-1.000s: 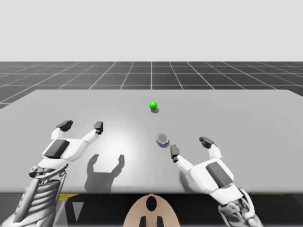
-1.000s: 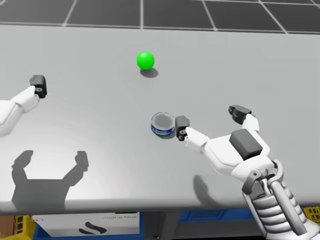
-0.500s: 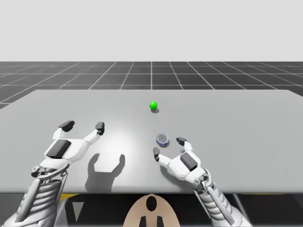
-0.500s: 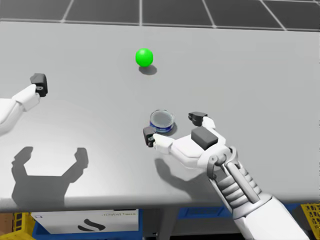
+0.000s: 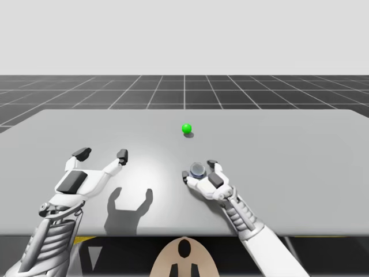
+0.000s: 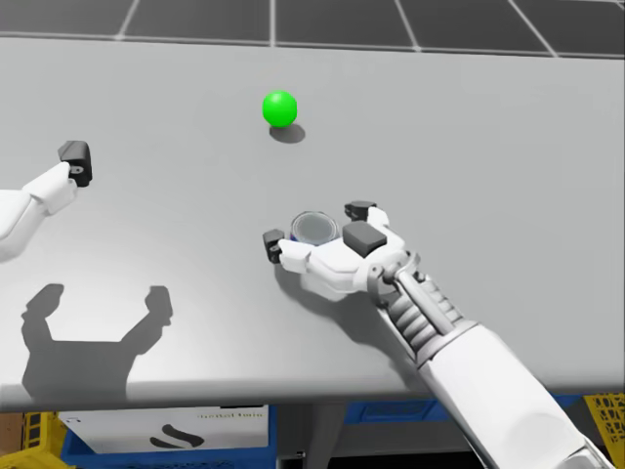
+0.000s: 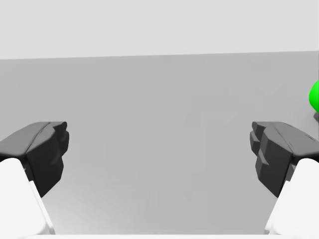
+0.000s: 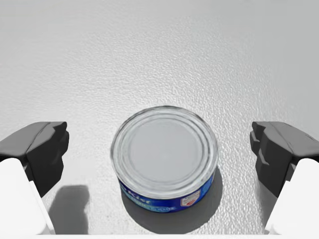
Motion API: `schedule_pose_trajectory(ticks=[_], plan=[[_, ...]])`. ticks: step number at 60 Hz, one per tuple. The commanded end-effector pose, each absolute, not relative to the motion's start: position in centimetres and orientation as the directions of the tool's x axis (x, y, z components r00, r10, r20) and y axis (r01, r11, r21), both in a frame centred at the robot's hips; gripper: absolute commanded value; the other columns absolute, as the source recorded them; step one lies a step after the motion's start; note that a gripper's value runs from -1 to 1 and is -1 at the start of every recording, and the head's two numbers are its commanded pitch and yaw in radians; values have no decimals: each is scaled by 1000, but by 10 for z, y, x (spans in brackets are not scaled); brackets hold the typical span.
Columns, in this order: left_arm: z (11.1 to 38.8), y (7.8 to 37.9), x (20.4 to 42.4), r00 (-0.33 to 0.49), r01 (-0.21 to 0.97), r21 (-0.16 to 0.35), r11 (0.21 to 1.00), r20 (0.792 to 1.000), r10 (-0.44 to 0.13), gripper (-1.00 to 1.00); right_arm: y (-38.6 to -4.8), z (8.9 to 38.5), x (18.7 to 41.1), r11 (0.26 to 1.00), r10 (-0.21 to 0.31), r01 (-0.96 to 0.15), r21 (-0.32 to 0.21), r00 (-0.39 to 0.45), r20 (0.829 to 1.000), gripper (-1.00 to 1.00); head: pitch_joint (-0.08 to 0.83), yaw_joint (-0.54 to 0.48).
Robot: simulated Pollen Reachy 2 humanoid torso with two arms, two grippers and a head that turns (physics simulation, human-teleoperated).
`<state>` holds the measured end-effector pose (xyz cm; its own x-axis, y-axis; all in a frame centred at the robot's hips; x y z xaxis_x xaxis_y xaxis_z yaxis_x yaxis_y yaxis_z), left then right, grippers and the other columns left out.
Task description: Watch the red light. When it turns green, pick up the object.
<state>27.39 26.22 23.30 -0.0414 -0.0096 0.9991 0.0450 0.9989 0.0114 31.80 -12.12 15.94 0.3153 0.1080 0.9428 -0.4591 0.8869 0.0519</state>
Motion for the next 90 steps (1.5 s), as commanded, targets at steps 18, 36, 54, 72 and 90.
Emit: schedule_pose_trajectory(ticks=[18,36,54,72,90], plan=[[233,262,274,-41,43,13,999,999,-11,-1000,-76,135,323,869,186,-495,1,329,926,-775,690,-90],[232,262,274,-41,43,14,999,999,-13,-1000,-78,136,319,872,198,-488,-27,301,933,1000,666,-92],[232,260,274,-42,46,20,999,999,-18,-1000,-83,143,319,875,177,-485,-11,298,938,983,397,-108],[232,260,272,-44,44,24,999,999,-22,-1000,-87,178,303,873,130,-488,-4,224,966,975,293,-130],[233,260,273,-44,43,24,999,999,-22,-1000,-106,299,242,878,7,-477,-33,-57,998,971,284,-122]])
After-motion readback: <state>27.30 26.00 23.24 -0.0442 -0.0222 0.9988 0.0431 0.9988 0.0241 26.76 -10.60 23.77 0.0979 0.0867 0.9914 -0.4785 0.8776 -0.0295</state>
